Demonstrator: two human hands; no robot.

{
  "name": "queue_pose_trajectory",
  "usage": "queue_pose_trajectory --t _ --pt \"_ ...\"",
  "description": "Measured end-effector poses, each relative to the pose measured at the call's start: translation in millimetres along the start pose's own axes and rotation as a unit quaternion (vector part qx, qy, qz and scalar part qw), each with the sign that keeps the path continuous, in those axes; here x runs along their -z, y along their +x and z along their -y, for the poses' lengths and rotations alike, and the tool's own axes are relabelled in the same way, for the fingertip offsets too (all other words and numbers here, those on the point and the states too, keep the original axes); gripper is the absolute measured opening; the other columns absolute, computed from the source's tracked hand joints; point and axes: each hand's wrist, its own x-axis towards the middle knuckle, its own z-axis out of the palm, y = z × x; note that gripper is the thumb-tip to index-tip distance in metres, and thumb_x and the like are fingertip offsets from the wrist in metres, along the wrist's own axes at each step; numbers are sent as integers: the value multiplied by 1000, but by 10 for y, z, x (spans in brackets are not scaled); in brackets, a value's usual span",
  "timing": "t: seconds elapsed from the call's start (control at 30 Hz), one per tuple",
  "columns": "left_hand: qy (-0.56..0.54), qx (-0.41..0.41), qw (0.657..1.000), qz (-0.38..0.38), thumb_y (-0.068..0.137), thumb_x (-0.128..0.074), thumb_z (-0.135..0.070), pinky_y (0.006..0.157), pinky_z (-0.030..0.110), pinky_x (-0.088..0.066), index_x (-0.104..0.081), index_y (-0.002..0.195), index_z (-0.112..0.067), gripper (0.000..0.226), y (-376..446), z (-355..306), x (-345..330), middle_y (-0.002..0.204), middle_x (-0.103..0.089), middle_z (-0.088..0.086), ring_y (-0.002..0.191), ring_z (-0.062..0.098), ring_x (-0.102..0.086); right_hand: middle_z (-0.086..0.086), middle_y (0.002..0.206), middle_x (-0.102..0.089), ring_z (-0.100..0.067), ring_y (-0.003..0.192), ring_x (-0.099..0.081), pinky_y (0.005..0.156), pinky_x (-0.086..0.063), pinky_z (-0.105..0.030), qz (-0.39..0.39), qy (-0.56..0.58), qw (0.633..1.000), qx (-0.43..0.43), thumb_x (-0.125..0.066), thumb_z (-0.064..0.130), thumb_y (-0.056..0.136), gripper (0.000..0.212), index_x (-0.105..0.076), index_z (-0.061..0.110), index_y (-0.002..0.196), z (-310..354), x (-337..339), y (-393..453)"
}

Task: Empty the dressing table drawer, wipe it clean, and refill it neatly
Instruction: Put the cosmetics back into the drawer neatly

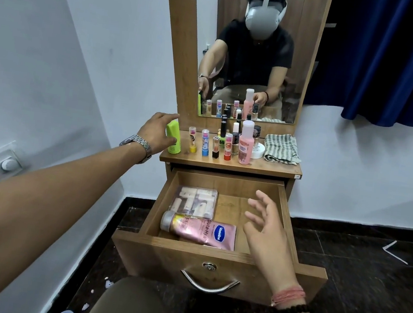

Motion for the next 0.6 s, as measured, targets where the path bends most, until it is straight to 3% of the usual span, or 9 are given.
queue_pose_trajectory --t 0.2,0.33,0.43,0.6 --pt "20 10 1000 4 83 -65 -11 98 37 -41 -46 139 -24 60 86 -29 -39 135 -45 11 123 29 -45 20 130 -49 6 113 -51 68 -41 -7 6 8 1000 1 -48 2 92 62 -32 39 140 -13 5 6" --pt "34 18 999 -5 85 -61 -4 103 39 -41 -53 133 -25 54 122 -20 -47 146 -40 12 130 30 -43 20 130 -49 6 114 -51 63 -43 -3 8 4 1000 0 -49 3 92 62 -32 40 140 -14 0 15" --pt "28 26 999 -8 86 -61 -4 93 40 -48 -56 129 -26 49 118 -4 -49 132 -55 11 116 31 -55 20 131 -49 7 113 -51 61 -42 1 8 5 1000 -3 -49 3 92 63 -32 40 139 -24 -4 24" --pt "25 35 999 2 83 -69 -11 89 40 -46 -52 126 -18 47 138 4 -49 125 -54 13 111 33 -54 20 131 -50 7 113 -51 60 -41 3 5 2 1000 -1 -50 3 92 63 -32 41 139 -35 -9 32"
